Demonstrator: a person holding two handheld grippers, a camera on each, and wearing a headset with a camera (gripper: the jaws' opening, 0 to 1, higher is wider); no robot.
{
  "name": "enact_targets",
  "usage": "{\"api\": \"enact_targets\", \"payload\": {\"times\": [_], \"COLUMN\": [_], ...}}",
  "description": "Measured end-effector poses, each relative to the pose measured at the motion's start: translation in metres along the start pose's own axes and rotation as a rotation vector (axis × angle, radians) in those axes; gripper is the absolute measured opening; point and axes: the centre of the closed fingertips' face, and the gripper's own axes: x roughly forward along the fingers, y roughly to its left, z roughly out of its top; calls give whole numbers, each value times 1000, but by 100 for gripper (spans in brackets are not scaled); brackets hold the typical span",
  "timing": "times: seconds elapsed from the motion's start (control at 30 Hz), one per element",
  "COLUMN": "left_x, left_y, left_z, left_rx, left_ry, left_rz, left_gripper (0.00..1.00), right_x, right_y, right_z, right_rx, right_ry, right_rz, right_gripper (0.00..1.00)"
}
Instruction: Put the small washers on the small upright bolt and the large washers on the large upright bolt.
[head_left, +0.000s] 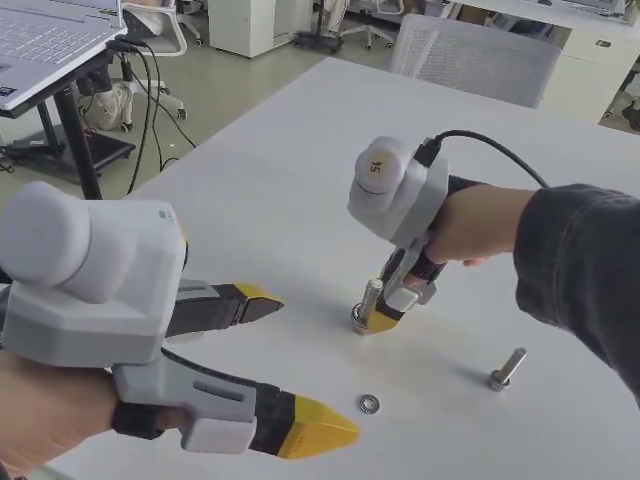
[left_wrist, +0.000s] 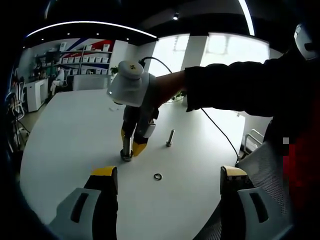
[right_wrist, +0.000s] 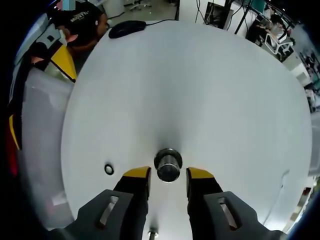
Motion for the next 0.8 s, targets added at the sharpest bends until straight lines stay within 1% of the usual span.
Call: {"api": "enact_targets", "payload": {"times": [0.43, 0.63, 0.8], "left_x": [3, 3, 4], "left_y": [2, 3, 3], "left_z": [3, 3, 4], "left_rx": [3, 4, 7], "left_ry": [4, 6, 10], "left_rz": [-5, -10, -16], "left_gripper": [84, 84, 84], "right_x": [-16, -20, -29], "right_y": [-3, -8, -8], "right_z": [-11, -15, -24], "right_rx": [37, 47, 59], "right_ry": [-27, -38, -47], "right_rz": [-25, -42, -56], "right_gripper": [31, 31, 31]}}
